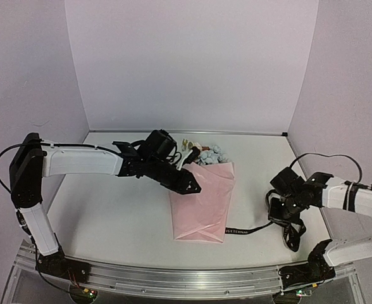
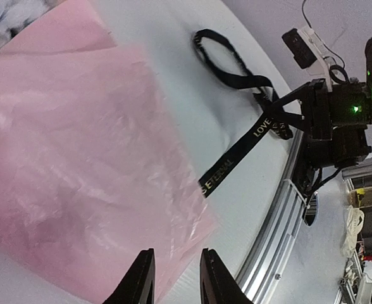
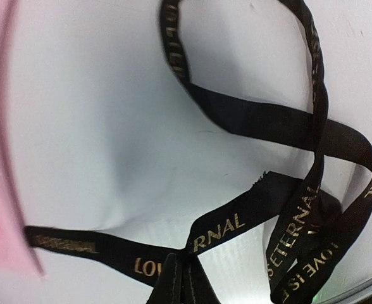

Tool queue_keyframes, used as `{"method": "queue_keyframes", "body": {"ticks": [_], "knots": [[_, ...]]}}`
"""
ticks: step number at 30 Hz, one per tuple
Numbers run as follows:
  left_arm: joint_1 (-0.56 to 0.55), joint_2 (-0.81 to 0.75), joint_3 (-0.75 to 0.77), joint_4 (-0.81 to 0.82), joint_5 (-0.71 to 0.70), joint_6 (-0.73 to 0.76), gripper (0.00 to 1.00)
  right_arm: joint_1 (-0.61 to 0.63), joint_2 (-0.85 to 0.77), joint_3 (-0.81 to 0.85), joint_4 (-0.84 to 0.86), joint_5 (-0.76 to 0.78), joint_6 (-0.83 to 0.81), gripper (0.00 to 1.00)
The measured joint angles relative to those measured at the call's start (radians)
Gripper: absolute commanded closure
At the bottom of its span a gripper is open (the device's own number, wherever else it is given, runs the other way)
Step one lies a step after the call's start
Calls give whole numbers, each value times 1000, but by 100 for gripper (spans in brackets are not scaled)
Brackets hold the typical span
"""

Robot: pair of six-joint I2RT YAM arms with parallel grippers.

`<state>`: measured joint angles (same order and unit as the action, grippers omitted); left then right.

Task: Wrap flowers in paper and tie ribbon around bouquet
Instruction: Pick up the left side of the ribbon from the center of the board.

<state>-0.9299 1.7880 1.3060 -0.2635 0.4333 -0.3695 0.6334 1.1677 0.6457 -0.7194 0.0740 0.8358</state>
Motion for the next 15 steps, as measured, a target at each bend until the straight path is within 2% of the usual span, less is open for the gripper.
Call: {"method": "queue_keyframes", "body": {"ticks": [7,15], "knots": [[-142,13,115,23,-91,136,56,0,-128,181,-95,-183,26,100],[-242,55,130,73,-203,233,40,1,-103,188,-50,-306,265,100]]}}
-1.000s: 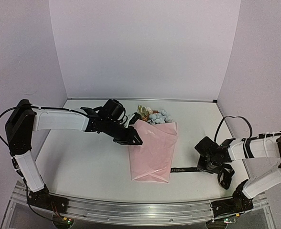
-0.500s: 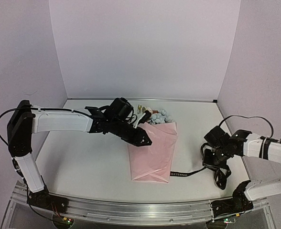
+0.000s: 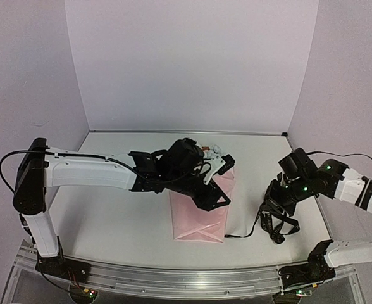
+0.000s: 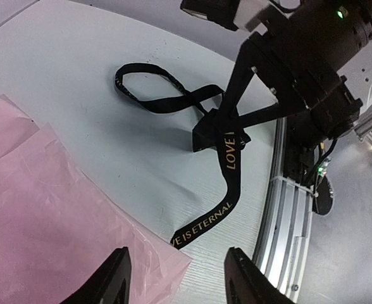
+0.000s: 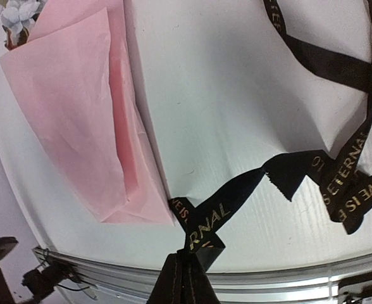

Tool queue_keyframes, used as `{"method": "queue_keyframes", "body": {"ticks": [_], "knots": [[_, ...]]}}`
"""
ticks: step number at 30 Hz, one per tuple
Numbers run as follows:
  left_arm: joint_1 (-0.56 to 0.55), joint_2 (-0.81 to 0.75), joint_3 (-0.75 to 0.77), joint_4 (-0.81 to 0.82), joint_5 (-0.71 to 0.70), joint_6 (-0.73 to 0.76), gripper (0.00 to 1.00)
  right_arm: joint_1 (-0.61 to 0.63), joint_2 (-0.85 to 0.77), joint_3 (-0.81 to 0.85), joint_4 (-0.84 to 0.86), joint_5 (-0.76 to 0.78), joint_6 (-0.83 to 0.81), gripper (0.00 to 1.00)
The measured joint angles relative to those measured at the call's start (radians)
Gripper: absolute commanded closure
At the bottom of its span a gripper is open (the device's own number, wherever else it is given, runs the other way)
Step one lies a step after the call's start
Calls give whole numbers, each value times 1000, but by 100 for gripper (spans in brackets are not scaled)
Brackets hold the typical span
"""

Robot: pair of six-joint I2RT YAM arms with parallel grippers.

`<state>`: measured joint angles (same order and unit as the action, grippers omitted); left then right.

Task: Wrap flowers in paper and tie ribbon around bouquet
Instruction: Pick up the left side of the ribbon from the center of the board, then pass from the right arm to the left

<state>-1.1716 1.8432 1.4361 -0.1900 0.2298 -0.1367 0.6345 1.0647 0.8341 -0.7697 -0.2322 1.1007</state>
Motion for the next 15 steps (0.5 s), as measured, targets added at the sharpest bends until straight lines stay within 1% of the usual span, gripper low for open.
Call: {"method": "queue_keyframes", "body": {"ticks": [3,7,11,15], "knots": [[-41,23,-2,27,-55,20,38,12,43,13,54,-24,104,100],[-85,31,-18,64,-114,37,37,35,100,40,128,-54,226,100],[-109,63,-10,99,-176,60,37,57,158,100,171,-92,317,100],[-124,120,4,144,-282,65,36,75,192,135,214,-99,398,100]]}}
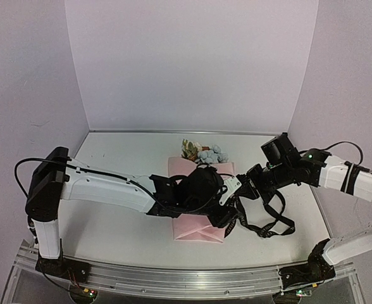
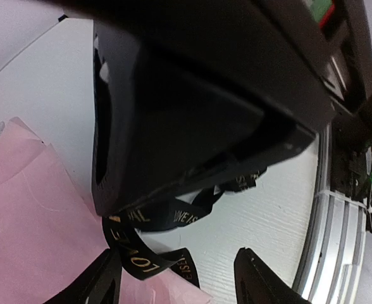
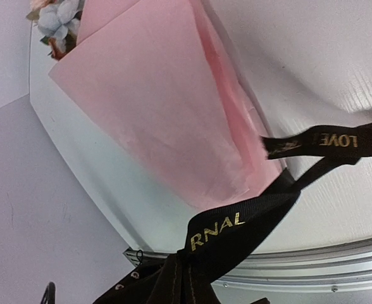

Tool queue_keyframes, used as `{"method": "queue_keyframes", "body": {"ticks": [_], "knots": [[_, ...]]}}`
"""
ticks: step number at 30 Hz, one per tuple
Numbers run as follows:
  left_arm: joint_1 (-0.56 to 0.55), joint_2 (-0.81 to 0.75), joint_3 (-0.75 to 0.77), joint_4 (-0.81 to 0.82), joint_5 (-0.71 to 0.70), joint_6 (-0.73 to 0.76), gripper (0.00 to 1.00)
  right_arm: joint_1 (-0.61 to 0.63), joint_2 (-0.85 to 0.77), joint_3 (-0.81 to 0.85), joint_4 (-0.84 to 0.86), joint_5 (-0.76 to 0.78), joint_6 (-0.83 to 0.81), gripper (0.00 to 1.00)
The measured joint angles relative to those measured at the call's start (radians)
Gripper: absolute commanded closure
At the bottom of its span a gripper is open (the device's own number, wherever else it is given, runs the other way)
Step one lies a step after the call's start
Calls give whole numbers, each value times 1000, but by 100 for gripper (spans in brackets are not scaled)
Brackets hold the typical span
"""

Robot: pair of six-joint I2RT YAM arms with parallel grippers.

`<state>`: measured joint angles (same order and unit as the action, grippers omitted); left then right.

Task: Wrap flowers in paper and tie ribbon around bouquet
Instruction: Pass from the right arm to the left

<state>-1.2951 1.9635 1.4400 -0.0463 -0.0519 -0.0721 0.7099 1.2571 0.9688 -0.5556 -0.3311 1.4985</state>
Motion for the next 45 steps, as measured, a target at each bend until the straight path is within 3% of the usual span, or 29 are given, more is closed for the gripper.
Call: {"method": "queue_keyframes", "body": {"ticks": [6,12,24,26,29,33,40,45], "knots": [[-12,26,1,82,-137,-2,49,0,5,0,23,16,65,100],[-19,32,0,147,-220,-7,51,8,-33,-8,40,28,80,100],[2,34,-31,231,-259,-51,100,27,-95,-26,50,20,68,100],[5,34,-34,239,-263,-61,100,29,-101,-29,51,19,58,91],[5,33,-45,252,-263,-63,100,29,-116,-34,42,19,20,61],[9,14,-89,254,-260,-71,100,24,-161,-34,-31,21,-120,35],[12,-109,-178,203,-244,-116,100,15,-302,-54,-296,162,-468,28],[12,-221,-203,176,-215,-142,100,13,-418,-175,-430,353,-572,28]]}}
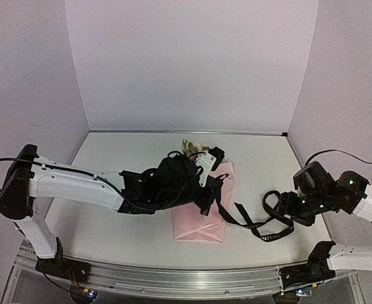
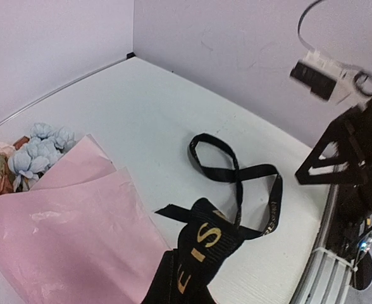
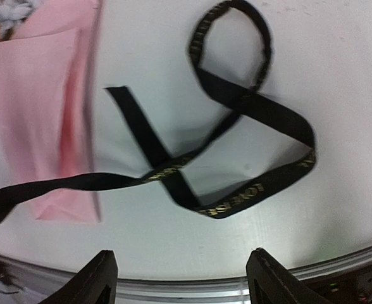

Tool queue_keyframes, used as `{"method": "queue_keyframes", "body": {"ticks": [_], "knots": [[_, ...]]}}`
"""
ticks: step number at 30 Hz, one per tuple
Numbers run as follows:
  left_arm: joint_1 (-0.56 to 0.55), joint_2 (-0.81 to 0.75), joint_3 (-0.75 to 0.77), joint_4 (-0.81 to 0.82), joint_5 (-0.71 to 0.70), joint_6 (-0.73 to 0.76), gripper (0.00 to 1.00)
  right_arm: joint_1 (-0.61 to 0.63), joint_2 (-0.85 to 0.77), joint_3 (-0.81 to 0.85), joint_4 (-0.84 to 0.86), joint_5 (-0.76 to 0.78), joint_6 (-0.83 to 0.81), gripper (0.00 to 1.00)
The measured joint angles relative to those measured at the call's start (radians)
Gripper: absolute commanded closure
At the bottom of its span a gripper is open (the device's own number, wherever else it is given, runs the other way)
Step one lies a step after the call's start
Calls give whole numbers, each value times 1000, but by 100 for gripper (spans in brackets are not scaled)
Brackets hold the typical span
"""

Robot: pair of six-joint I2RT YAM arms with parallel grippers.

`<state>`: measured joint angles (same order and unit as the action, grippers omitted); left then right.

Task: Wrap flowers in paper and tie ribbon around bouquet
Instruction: Pass from the right arm to the left, then pick up the right side of the ribbon from the center of the board.

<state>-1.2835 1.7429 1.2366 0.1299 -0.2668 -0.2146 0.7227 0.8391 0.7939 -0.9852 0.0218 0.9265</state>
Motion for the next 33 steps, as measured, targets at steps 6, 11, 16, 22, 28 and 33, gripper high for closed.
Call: {"method": "queue_keyframes", "body": {"ticks": [6,11,16,22,28,33], "knots": [[2,-44,21,-24,48,-2,100,0,32,-147,-61,135,29,24],[2,-44,27,-50,56,1,100,-7,78,-229,-22,234,92,17],[4,-44,27,-76,55,4,100,-56,112,-306,82,297,136,19],[19,-72,27,-90,54,5,100,-124,275,-319,250,266,171,25],[56,-127,18,-89,50,0,100,-160,335,-358,353,252,209,49],[111,-201,-35,-109,29,-31,100,-182,311,-388,383,263,215,87]]}}
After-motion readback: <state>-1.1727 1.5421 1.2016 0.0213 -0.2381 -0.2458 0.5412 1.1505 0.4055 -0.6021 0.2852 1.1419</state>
